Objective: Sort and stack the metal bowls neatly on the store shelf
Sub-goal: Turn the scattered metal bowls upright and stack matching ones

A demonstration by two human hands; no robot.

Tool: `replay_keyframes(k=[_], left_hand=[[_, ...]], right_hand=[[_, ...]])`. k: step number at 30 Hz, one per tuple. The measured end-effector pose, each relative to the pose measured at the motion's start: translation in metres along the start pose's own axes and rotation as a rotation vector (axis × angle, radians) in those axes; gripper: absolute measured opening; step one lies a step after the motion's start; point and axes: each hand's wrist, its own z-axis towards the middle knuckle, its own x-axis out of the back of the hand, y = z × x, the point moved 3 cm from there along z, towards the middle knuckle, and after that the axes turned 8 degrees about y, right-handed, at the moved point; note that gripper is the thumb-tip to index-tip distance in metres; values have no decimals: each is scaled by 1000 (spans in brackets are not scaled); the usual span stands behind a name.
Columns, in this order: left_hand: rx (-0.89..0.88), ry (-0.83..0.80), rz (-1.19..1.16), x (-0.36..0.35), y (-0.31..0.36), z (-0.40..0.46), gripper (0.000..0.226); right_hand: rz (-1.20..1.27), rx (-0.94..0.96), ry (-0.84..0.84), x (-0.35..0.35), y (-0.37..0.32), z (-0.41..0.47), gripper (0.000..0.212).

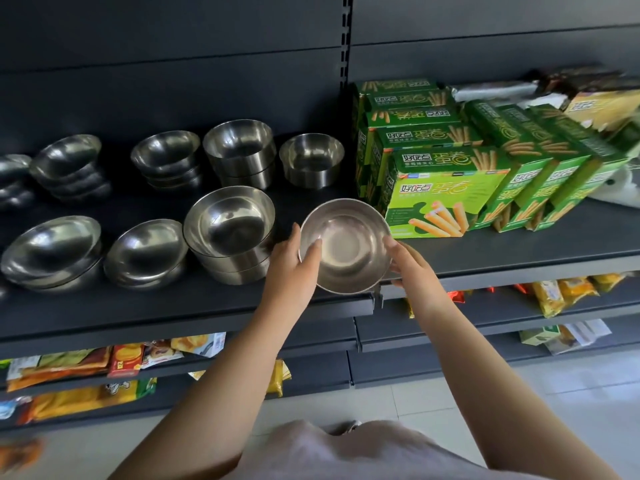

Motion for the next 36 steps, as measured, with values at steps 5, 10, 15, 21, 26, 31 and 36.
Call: replay_keyframes(k=[5,10,15,21,26,31,36], left_hand=[[68,11,-17,-3,-15,-7,57],[130,15,-88,-5,-21,-5,62],[147,15,-86,-9,-26,-1,61],[154,12,-128,-12,-21,6,63],[195,75,-405,-21,-17,-2,68],[193,97,-417,-28,-26,-13,52],[174,187,-286,-13,-42,-21,44]], right_hand=[[59,-25,-7,-11,6,8,62],[72,10,-7,-22,9,23,47],[-19,16,16,-29,9,32,47],[-3,13,3,-38,-1,40,47],[59,-56,25,-42,3,42,52],[88,-115,56,-37,9,30,51],[-266,-24,-11,-28,6,6,45]])
